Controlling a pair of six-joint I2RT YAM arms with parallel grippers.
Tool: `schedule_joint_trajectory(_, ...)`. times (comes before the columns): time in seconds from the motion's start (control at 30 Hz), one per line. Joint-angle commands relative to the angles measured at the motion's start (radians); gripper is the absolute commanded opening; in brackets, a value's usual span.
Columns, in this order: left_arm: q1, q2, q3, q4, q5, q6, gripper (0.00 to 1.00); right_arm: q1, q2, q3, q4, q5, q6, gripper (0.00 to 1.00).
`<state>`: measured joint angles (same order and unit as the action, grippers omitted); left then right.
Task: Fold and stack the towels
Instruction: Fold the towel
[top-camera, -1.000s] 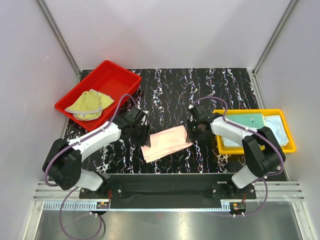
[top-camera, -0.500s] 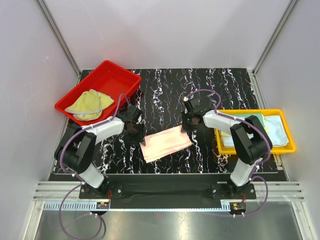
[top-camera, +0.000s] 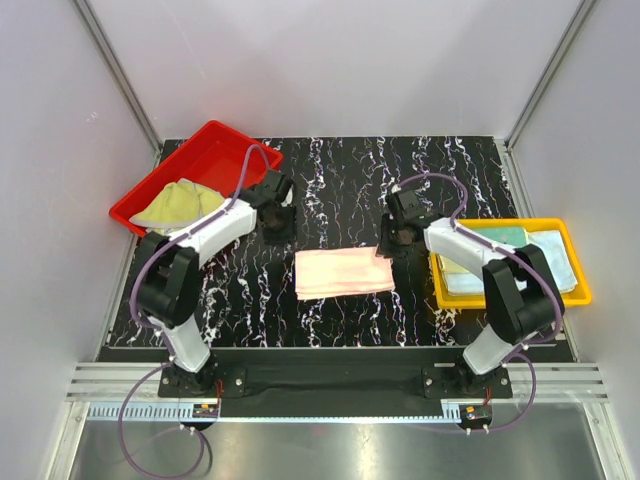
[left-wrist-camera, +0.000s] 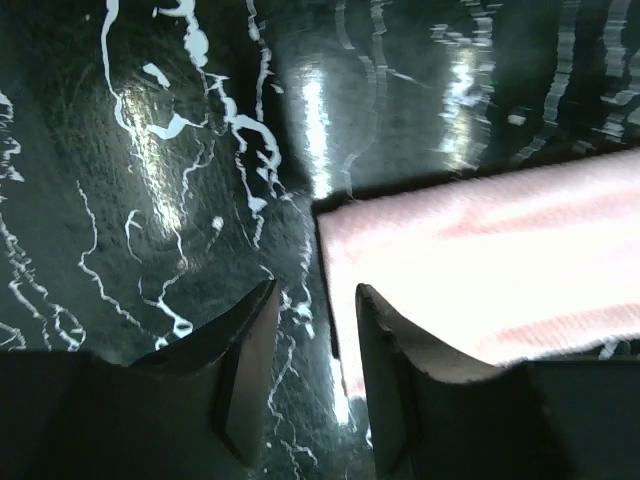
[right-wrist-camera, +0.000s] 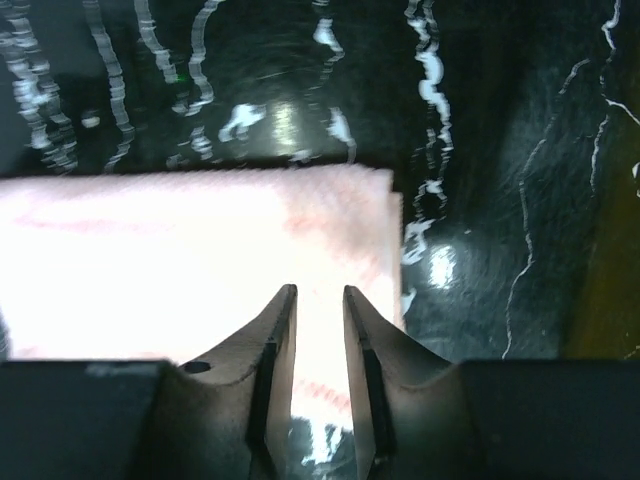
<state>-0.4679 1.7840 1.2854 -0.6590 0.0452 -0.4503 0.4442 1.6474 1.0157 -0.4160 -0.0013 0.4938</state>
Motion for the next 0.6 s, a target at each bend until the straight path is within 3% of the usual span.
schedule_joint_trajectory(0.0,-0.027,-0.133,0.013,-0.057,0.042,0.050,0.42,-0.001,-0.081,0.083,-0.113,-0.078,-0.033,0.33)
schedule_joint_trajectory(0.07,-0.038,-0.190,-0.094,0.026,0.135,0.021,0.42,-0.001,-0.096,0.090,-0.142,-0.126,-0.046,0.30)
schedule_joint_trajectory(0.17,-0.051,-0.227,-0.269,0.195,0.292,-0.065,0.42,-0.001,-0.118,0.038,-0.069,-0.340,-0.054,0.25)
schedule_joint_trajectory(0.2,-0.054,-0.233,-0.308,0.246,0.364,-0.089,0.42,-0.001,-0.126,0.015,-0.038,-0.461,-0.054,0.19)
schedule_joint_trajectory(0.27,-0.060,-0.222,-0.380,0.358,0.409,-0.162,0.40,-0.004,-0.117,-0.053,0.052,-0.554,-0.046,0.12)
schedule_joint_trajectory(0.4,-0.061,-0.176,-0.468,0.345,0.320,-0.188,0.38,-0.024,-0.029,-0.158,0.149,-0.585,-0.029,0.00)
schedule_joint_trajectory(0.57,-0.063,-0.176,-0.529,0.303,0.199,-0.194,0.38,-0.068,0.005,-0.278,0.203,-0.494,-0.023,0.00)
